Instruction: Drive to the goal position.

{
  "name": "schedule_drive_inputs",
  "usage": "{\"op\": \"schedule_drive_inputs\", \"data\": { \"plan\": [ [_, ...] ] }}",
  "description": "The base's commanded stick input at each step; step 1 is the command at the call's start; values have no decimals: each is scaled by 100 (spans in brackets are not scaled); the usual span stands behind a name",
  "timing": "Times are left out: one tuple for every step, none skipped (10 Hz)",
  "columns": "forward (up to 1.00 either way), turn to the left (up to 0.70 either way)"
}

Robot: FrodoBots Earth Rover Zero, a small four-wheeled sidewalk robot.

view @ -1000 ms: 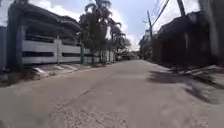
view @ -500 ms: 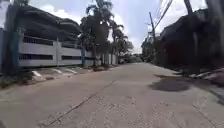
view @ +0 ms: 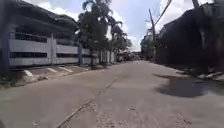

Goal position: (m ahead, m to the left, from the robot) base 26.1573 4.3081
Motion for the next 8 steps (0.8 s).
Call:
{"op": "schedule_drive_inputs", "data": {
  "plan": [
    [100, -40],
    [100, -40],
    [100, -40],
    [100, -13],
    [100, 0],
    [100, 0],
    [100, 0],
    [100, 0]
  ]
}}
